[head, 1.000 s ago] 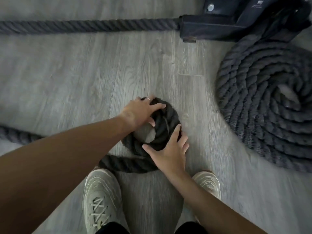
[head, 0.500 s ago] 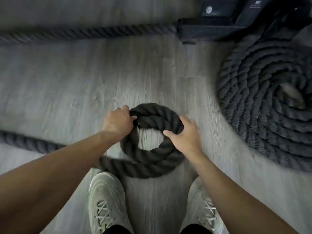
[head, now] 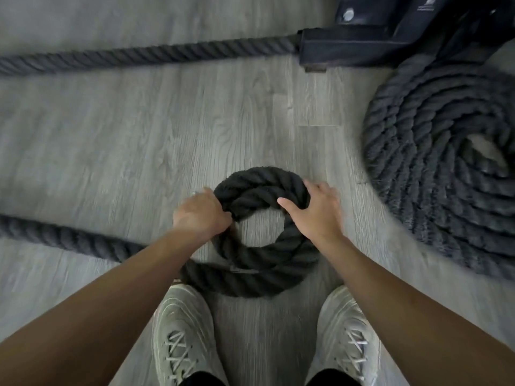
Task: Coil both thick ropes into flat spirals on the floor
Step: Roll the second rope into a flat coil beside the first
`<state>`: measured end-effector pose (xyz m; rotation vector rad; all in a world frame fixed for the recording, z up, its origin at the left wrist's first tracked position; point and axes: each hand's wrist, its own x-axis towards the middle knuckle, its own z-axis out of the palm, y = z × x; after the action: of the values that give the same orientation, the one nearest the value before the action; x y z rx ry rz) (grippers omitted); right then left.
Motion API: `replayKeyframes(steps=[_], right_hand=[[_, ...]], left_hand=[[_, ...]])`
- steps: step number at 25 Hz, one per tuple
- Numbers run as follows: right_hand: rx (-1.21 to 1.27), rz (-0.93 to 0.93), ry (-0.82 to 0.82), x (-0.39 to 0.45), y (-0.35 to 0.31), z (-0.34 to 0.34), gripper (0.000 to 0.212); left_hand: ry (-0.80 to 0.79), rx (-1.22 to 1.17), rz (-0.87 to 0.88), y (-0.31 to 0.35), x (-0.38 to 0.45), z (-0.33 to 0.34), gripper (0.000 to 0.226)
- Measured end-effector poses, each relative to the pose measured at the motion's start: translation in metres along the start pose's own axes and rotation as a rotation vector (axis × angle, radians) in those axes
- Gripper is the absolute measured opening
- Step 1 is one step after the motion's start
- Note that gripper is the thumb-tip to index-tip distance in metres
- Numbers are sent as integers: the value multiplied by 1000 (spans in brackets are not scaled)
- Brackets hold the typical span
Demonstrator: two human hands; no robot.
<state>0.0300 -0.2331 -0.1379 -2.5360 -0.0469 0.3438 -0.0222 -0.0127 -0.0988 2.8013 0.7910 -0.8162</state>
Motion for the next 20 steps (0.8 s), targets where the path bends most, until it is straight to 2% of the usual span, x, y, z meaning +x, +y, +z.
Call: replayKeyframes(steps=[1,3,5,6,9,11,13,14,18,20], right_hand=[[13,-7,9,1,-1,1,79],[37,-1,28,2,1,0,80],[23,6,27,3,3,-2,80],[17,6,18,4,3,-2,80],[-28,41,7,-3,-3,-2,84],[29,203,27,-23,-10,2,99],[143,417,-11,-54,-15,13,115],[168,464,-42,-67,-15,17,117],[89,353,-137,-45,-5,12,109],[-6,231,-179,-13,-9,-2,107]], left_hand=[[41,-46,67,7,5,-5,55],[-15,-188,264,24,15,-11,74],[-76,-103,368,32,24,-6,88],[-43,13,381,32,25,-3,87],[113,191,357,29,24,6,81],[143,244,331,33,17,10,79],[159,305,308,36,13,9,78],[156,320,301,36,12,9,79],[108,285,209,24,7,6,84],[63,136,114,15,-5,9,89]])
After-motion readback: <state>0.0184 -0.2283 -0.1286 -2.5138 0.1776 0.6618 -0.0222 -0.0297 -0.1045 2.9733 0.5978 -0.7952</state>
